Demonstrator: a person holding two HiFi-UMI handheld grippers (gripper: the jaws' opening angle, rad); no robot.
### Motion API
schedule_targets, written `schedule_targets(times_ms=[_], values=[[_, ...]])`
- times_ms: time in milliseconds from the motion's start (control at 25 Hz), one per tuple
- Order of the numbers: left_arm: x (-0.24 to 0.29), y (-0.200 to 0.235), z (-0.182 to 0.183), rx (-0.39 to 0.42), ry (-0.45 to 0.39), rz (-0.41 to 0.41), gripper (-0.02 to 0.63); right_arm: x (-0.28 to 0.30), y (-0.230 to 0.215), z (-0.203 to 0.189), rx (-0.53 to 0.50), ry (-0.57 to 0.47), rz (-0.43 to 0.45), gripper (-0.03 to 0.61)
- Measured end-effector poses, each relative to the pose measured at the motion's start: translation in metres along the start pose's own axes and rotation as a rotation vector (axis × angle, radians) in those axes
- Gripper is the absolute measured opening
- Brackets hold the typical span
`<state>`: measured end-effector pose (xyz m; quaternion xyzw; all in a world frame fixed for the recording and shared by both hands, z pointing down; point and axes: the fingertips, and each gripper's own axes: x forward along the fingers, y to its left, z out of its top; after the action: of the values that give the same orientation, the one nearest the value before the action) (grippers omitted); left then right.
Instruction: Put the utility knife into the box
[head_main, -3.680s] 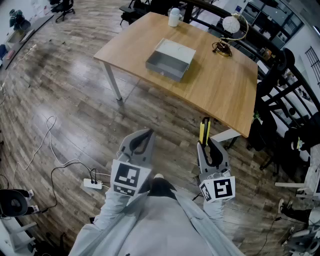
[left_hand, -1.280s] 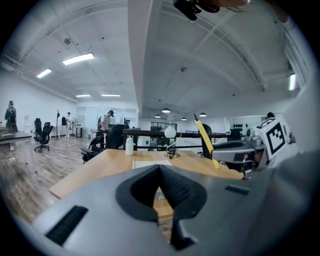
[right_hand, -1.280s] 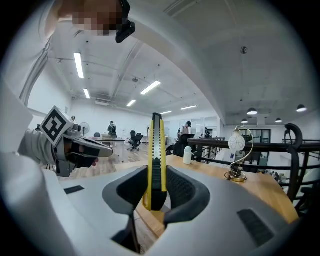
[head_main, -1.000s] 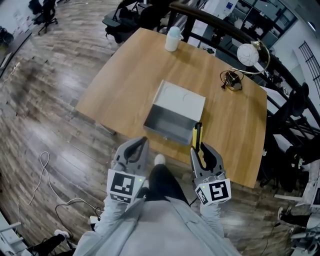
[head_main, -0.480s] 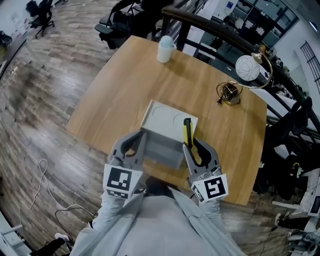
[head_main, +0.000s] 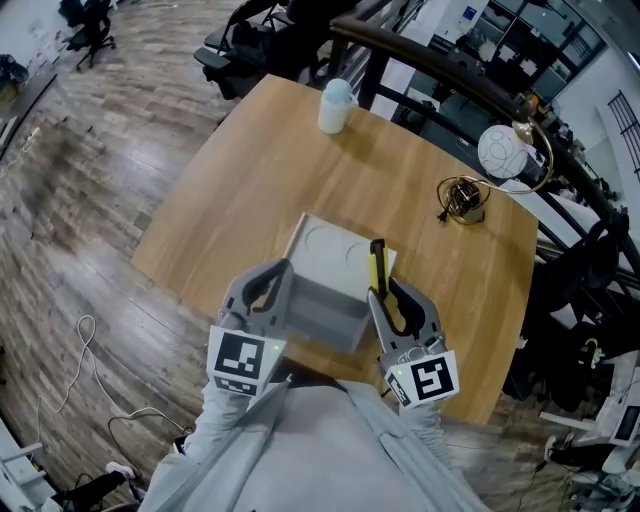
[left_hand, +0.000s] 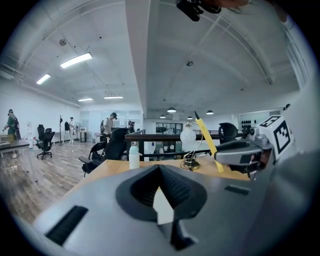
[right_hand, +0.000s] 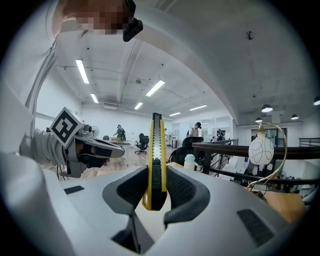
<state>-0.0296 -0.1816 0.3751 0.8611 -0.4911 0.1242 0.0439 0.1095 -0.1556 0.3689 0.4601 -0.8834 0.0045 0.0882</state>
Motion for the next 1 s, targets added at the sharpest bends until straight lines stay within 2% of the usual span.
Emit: schedule_targets(times_ms=[200, 440, 1000], values=[[0.006, 0.006, 0.001, 0.01, 0.005, -0.02, 0.018, 0.004, 0.001, 0.004, -0.008, 0.006, -0.014, 0.124], [0.016, 0.004, -0.012, 0.002, 0.041, -0.054, 0.018, 0.008, 0.004, -0.01, -0.028, 0.057, -0.007, 0.124], [0.021, 0.01, -0.061, -0.049, 0.121, -0.07, 0.018, 0.022, 0.033, -0.078, -0.033, 0.266, 0.081, 0.124]])
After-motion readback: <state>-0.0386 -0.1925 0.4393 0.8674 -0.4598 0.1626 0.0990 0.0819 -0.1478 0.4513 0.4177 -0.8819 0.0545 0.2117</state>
